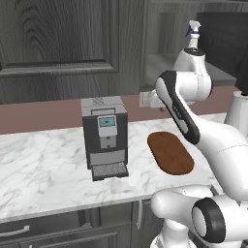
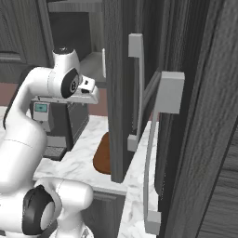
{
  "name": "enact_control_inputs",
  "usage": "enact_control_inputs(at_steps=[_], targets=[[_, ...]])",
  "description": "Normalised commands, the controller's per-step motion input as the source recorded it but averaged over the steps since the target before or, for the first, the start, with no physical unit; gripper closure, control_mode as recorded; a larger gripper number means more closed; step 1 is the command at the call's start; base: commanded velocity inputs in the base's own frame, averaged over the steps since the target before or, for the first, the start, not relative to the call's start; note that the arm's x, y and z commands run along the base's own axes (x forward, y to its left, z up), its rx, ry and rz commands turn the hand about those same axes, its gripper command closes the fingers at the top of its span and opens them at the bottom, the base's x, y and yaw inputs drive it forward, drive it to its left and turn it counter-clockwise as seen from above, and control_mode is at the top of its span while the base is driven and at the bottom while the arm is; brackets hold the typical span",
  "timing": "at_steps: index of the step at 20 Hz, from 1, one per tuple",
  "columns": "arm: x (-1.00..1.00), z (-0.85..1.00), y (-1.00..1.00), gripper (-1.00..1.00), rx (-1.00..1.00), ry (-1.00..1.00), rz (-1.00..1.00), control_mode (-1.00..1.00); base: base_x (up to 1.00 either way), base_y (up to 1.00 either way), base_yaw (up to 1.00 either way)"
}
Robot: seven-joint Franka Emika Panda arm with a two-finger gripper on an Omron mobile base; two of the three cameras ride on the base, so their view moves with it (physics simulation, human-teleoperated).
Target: Grab the spray bottle from the cabinet, then place it next to the cutting board for sanitizing. Then grab the dish brush from the countertop next to the sink and place it next to the cutting board.
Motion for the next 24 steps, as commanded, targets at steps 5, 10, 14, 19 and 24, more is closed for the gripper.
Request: enact_control_inputs(at_steps=[5, 10, 14, 19, 24], targets=[[-0.29, 0.00, 0.00, -1.00, 0.00, 0.00, 0.00, -1.00, 0.00, 0.00, 0.00], [-0.66, 0.00, -0.01, -1.00, 0.00, -0.04, 0.00, -1.00, 0.00, 0.00, 0.00], [-0.65, 0.05, -0.03, -1.00, 0.00, -0.14, 0.00, -1.00, 0.00, 0.00, 0.00], [-0.52, 0.41, -0.05, -1.00, 0.00, -0.27, 0.00, -1.00, 0.00, 0.00, 0.00], [-0.33, 0.52, -0.07, -1.00, 0.00, -0.25, 0.00, -1.00, 0.00, 0.00, 0.00]])
